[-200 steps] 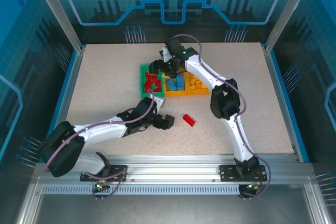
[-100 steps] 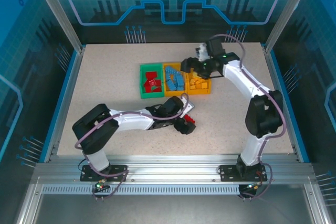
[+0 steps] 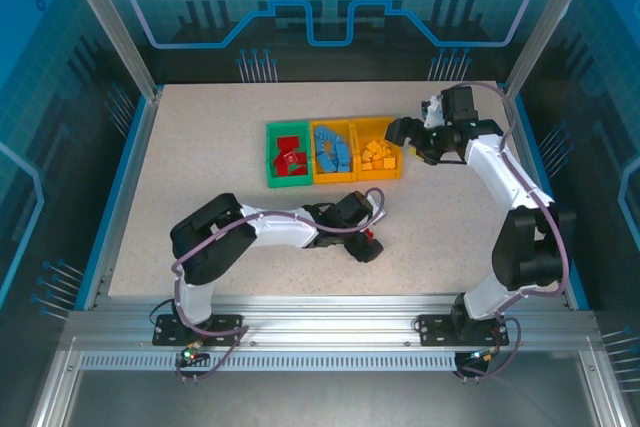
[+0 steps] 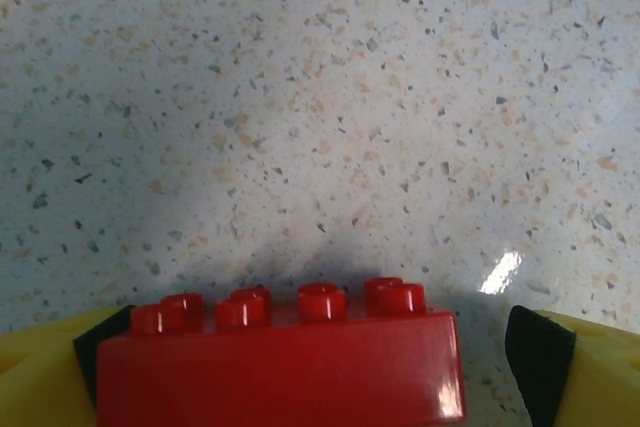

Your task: Sort the legos into containers by color

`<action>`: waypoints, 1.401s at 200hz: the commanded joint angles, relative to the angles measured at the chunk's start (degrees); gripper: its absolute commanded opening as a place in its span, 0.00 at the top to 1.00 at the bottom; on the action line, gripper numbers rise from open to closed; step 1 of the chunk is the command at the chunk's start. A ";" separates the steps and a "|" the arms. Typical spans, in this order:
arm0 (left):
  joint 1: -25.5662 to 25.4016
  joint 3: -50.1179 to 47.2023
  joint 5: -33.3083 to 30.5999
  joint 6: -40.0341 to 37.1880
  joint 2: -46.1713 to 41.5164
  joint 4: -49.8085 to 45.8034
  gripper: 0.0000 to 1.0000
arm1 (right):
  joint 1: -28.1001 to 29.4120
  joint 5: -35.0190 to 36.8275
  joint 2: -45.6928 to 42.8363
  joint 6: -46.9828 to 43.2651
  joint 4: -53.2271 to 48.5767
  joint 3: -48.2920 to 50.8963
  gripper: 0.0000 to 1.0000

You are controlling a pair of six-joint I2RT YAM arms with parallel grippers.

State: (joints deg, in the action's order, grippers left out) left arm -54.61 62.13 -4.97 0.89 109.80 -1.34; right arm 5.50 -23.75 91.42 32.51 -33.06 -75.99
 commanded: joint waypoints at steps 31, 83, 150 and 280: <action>-0.27 1.20 -2.89 -0.32 0.32 -1.65 0.36 | -1.09 -2.10 -1.94 -1.08 0.97 2.81 0.13; 0.43 0.05 -9.38 -0.77 -5.31 -2.06 0.40 | -1.26 -1.63 -3.17 -1.56 0.87 4.38 0.13; 16.12 5.48 -13.18 1.54 -14.83 -8.34 0.39 | -0.43 5.06 -8.86 -4.47 2.57 17.37 0.14; 34.18 21.30 -7.58 15.99 -1.11 -20.67 0.33 | -0.33 9.29 -14.95 -5.50 3.73 27.32 0.12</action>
State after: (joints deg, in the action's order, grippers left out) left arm -20.49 81.30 -13.91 13.17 108.64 -17.63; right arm 5.21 -15.59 78.26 28.36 -28.91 -48.66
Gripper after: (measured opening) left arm 0.637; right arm 0.880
